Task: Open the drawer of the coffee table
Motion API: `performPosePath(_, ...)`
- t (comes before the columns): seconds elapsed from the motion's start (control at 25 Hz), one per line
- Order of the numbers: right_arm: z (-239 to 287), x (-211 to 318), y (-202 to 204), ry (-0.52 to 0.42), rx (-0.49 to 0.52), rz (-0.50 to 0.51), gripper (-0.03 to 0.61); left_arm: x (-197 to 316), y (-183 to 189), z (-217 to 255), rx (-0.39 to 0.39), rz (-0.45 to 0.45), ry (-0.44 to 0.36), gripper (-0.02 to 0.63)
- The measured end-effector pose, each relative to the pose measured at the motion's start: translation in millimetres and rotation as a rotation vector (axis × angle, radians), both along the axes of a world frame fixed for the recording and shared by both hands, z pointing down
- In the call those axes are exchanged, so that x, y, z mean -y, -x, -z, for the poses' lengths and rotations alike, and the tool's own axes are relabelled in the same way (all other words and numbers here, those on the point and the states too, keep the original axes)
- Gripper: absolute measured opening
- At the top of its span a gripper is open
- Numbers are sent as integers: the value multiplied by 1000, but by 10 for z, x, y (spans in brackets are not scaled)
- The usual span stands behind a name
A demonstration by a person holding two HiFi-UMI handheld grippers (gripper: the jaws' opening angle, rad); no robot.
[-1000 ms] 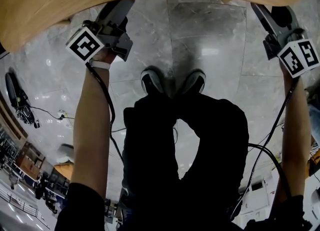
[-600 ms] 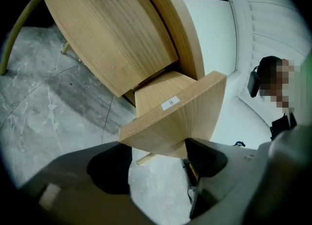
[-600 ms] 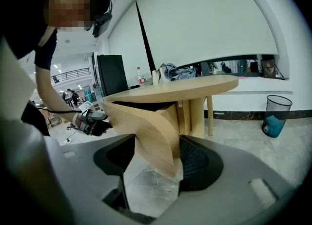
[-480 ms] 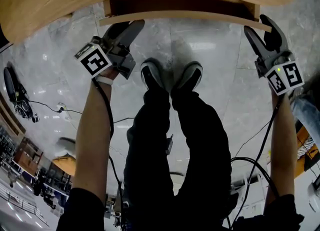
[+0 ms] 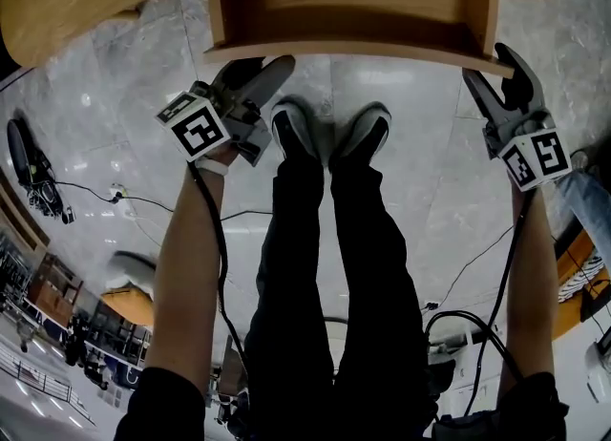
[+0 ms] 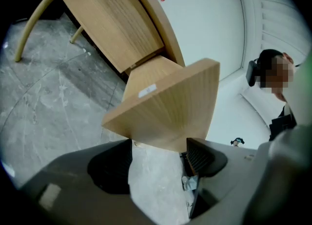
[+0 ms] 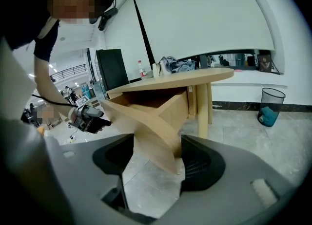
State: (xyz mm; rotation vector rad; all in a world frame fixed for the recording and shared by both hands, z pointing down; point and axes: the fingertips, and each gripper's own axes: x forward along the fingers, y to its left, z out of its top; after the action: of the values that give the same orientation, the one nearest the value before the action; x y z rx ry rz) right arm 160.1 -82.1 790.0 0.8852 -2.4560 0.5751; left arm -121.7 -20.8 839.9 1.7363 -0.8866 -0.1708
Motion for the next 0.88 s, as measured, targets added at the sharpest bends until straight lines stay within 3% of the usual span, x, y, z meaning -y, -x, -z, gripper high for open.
performPosePath(0.08,-34,-4,-2,-1,-22,10,296,-48,-64,35,28,-30,6,345)
performPosePath(0.16,-53,-8,-14,0,-34,17,291,-116,-68,25,116,-81,15,345)
performPosePath(0.28,-35,-4,-35,7,-48,19,295,-272,47,-50,393,-219,12,345)
performPosePath(0.4,-26,1,-29,20,-69,20,296,-241,414,10,691,-271,-26,345)
performPosePath(0.56,-30,-11,-28,40,-102,24,296,-80,693,208,950,-345,-132,344)
performPosePath(0.68,-15,-26,-25,32,-136,51,282,10,661,291,1031,-404,-219,345)
performPosePath(0.88,5,-13,-19,24,-166,61,275,102,552,332,1036,-390,-250,342)
